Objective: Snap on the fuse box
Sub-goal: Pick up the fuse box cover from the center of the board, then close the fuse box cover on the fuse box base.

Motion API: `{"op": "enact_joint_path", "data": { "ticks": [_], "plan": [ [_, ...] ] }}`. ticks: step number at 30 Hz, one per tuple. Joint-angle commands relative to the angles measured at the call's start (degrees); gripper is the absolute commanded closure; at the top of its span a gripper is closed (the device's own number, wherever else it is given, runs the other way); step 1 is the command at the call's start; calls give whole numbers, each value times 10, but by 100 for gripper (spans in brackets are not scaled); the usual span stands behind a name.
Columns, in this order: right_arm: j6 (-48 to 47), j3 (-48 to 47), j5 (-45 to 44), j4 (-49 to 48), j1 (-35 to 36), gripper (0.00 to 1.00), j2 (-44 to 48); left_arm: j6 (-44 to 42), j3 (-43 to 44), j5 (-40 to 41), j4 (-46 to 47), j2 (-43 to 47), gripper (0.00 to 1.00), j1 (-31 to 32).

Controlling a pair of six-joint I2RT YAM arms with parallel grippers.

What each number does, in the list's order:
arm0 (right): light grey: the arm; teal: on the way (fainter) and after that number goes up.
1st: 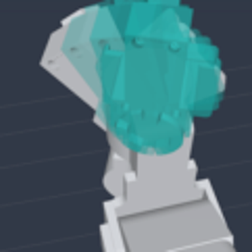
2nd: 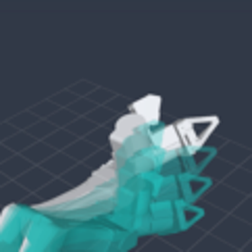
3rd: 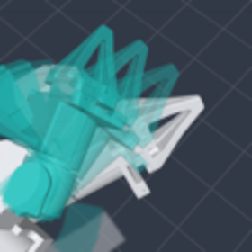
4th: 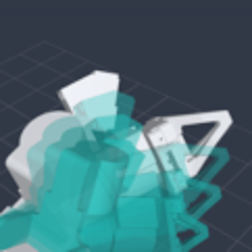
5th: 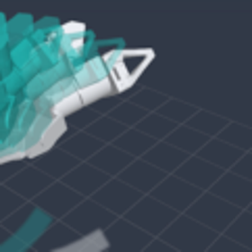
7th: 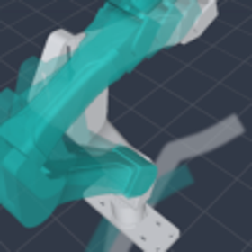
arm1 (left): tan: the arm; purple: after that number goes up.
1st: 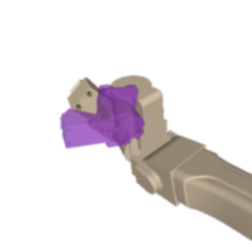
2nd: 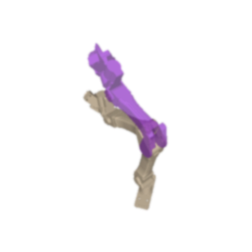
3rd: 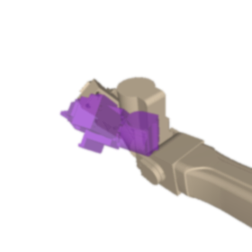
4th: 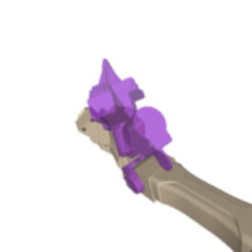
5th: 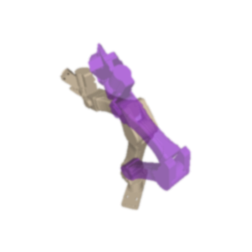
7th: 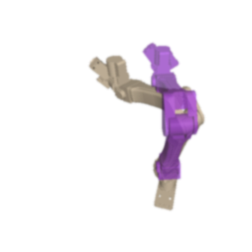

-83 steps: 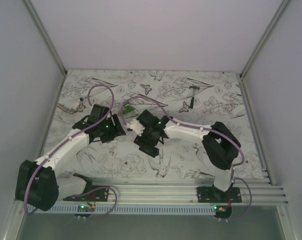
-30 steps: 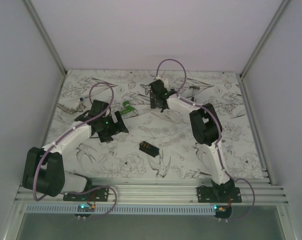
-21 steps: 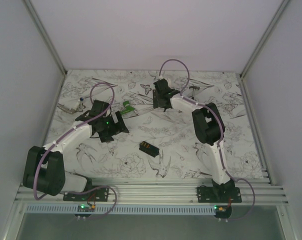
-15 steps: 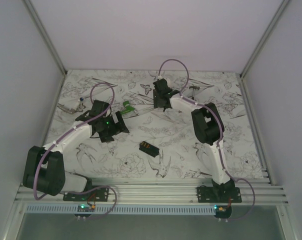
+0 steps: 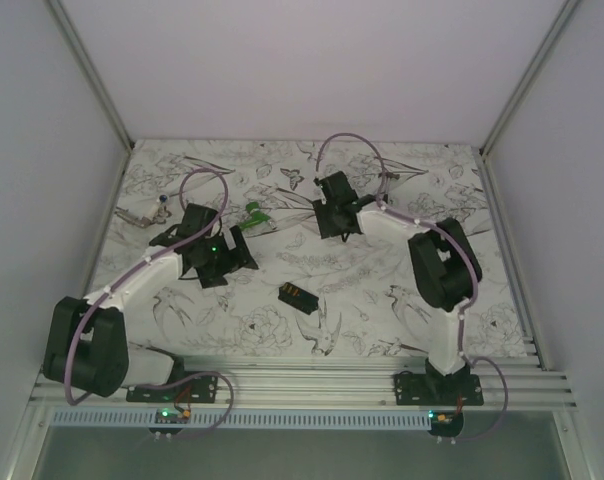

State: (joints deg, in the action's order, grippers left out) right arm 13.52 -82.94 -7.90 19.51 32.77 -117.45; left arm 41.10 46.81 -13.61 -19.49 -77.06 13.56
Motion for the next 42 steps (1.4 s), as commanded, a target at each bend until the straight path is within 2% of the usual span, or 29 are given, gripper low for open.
{"op": "enact_joint_path", "data": {
  "ticks": [1, 8, 18, 28, 42],
  "plan": [
    [-57, 55, 77, -3, 26, 69, 100, 5, -24, 11, -11, 33, 0, 4],
    [-114, 144, 126, 14, 97, 69, 214, 11, -50, 28, -11, 95, 0, 1],
    [-159, 192, 117, 22, 200, 69, 244, 6, -63, 17, -13, 123, 0, -1],
    [-159, 221, 83, -10, 244, 68, 230, 2, -59, -1, -11, 107, 0, -1],
    [-162, 239, 87, -52, 244, 65, 203, 4, -54, -20, -6, 93, 0, 4]
  ]
}}
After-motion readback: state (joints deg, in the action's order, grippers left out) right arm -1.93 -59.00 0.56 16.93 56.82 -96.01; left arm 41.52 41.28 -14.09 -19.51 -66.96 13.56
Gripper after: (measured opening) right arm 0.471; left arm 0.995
